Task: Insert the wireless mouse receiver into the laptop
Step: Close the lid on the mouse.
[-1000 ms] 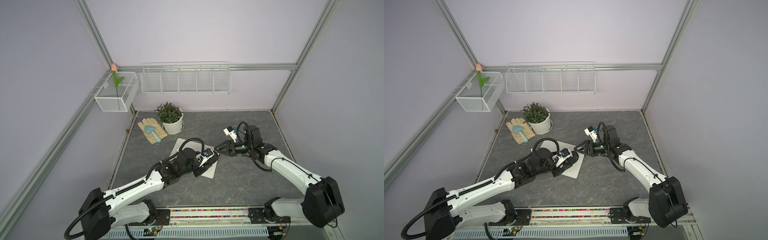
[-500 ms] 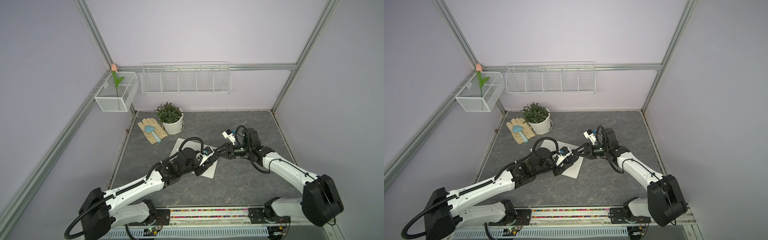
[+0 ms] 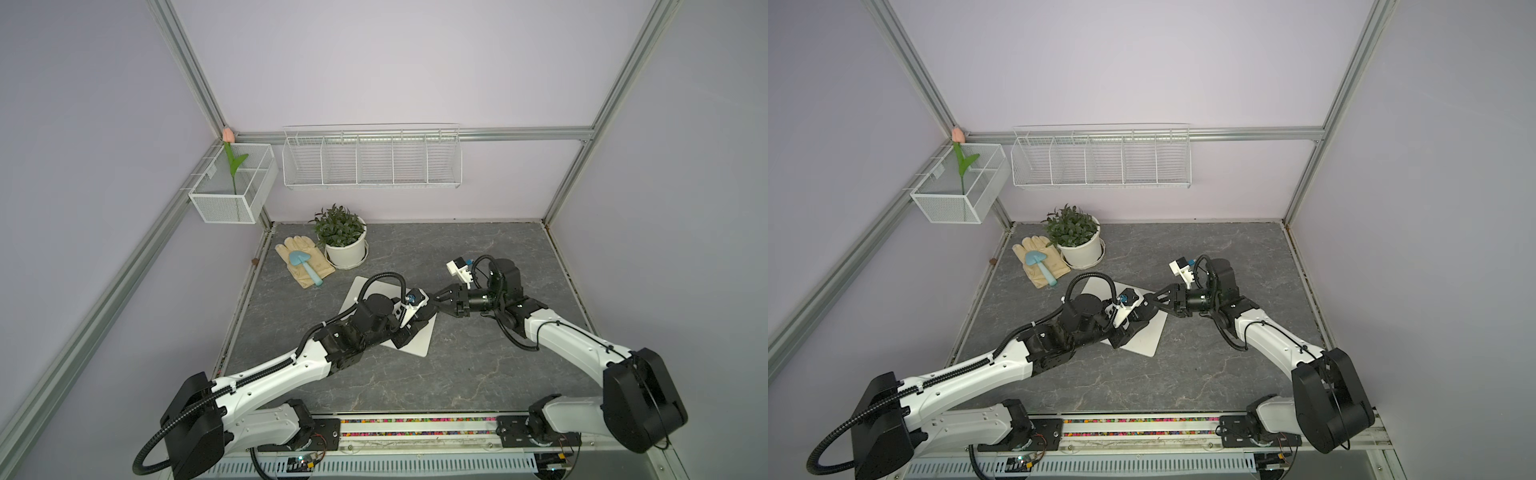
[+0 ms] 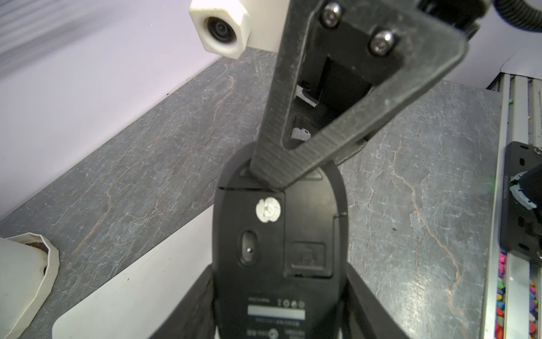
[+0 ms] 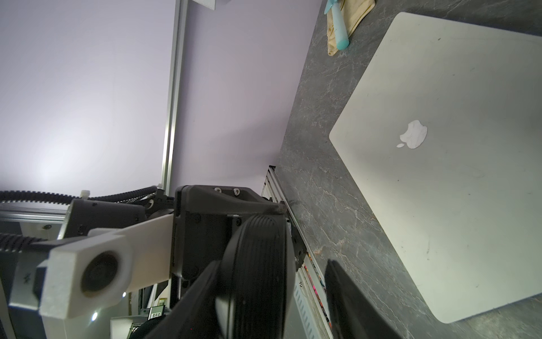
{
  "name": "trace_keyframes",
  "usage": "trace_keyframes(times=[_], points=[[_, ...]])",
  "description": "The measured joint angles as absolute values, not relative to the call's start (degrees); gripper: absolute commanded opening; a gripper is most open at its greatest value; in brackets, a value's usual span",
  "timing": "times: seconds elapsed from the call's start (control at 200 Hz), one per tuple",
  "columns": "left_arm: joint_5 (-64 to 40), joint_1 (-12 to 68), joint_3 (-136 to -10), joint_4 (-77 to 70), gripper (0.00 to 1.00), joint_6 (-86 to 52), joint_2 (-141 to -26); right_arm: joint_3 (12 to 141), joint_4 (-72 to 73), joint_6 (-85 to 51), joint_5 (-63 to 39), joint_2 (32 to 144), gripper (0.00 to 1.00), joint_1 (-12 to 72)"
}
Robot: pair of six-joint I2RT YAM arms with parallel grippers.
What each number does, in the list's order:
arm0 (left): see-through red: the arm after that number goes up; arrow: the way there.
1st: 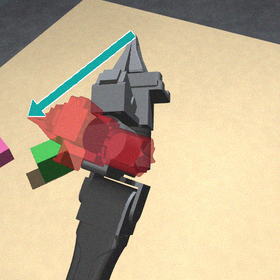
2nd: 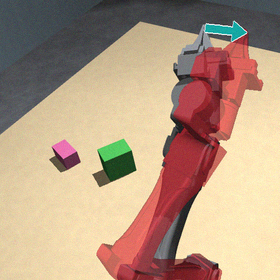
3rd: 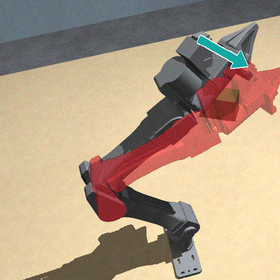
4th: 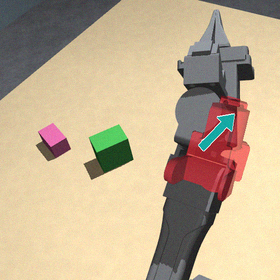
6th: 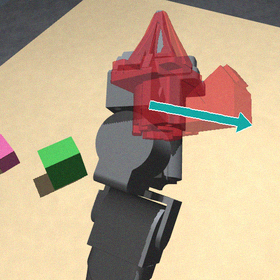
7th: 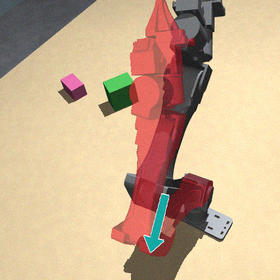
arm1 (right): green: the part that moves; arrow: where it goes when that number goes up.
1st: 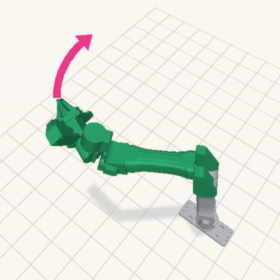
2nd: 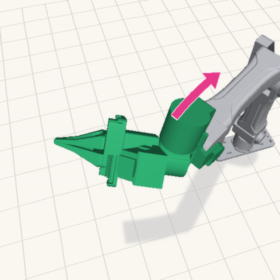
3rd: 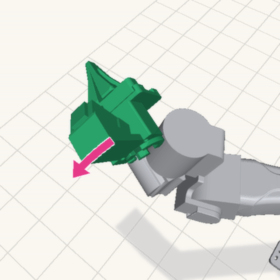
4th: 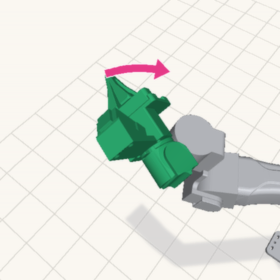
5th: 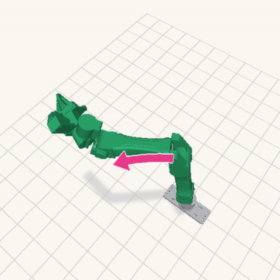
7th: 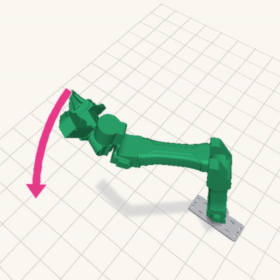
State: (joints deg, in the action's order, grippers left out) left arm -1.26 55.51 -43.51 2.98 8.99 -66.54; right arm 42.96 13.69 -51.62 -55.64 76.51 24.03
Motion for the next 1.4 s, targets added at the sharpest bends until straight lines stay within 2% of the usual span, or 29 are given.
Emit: trace_keyframes(times=[0.165,0.285,0.5,0.745,1.01,1.4], points=[[-1.3,55.5,-43.5,2.6,0.16,8.6,-67.1,42.4,14.2,-52.0,-54.7,75.2,0.64,22.3],[-1.0,55.5,-43.5,2.6,0.15,8.6,-67.7,43.5,5.5,-46.1,-49.8,71.7,0.61,21.6],[-0.8,55.5,-43.7,2.7,0.15,7.7,-68.8,46.6,-3.7,-37.0,-38.8,64.8,0.33,22.4],[-0.8,55.5,-45.3,2.9,0.15,6.1,-70.3,52.0,-8.6,-29.0,-27.7,67.6,0.07,28.9],[-0.8,55.5,-45.6,3.0,0.15,5.2,-70.3,54.4,-9.3,-24.5,-19.2,69.2,0.07,32.0],[-0.8,55.5,-46.5,3.1,0.15,4.8,-71.2,56.3,-9.2,-22.5,-15.9,70.1,0.07,33.7]])
